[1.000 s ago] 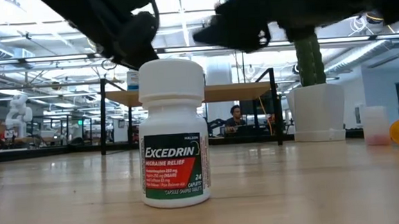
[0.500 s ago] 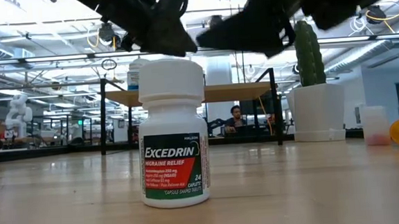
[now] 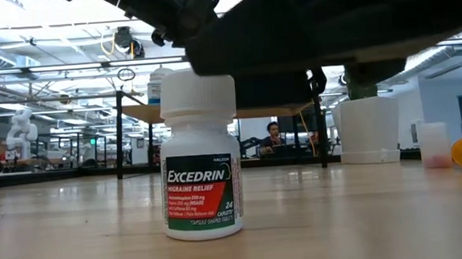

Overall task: Pick and place medicine bottles onto shelf by color
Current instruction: Put the white black pill bottle on the shelf

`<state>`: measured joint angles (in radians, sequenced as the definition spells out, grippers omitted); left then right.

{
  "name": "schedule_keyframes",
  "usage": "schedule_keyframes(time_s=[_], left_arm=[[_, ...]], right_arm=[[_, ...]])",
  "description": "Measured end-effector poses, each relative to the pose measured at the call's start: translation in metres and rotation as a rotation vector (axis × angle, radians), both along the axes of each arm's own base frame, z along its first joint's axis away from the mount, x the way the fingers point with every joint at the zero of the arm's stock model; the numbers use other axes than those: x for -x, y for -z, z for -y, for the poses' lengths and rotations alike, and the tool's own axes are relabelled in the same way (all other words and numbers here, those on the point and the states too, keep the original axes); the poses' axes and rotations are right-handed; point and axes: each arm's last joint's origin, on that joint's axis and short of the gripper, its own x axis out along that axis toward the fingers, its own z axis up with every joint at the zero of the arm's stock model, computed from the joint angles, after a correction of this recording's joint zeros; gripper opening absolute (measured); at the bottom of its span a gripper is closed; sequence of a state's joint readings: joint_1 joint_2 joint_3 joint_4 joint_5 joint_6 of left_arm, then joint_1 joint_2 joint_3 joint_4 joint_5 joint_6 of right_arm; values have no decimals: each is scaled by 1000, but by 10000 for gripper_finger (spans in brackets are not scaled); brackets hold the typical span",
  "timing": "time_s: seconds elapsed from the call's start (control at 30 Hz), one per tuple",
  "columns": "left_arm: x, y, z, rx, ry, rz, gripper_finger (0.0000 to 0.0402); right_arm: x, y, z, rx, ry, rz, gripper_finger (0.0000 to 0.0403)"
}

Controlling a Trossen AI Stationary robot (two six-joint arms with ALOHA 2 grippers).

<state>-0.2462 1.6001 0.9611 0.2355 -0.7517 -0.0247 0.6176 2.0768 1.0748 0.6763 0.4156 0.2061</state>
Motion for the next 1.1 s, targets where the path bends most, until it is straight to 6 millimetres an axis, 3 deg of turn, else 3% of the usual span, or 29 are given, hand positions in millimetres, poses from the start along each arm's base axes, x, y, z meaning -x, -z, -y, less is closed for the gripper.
schedule_keyframes(time_s=[0.37,0.7,0.9,1.0,1.1], left_arm=[[1,0,5,26,8,16,184],[8,6,19,-23,43,-76,184],[27,-7,19,0,23,-113,184],[48,-33,17,51,18,-58,184],[75,-60,14,93,15,-5,184]], right_arm=[[-1,0,0,-32,-16,-4,192],[0,-12,2,7,-30,11,144],[11,-55,20,163,-53,-59,151],[16,-90,48,247,-32,-74,149],[16,-125,88,298,26,-37,148]])
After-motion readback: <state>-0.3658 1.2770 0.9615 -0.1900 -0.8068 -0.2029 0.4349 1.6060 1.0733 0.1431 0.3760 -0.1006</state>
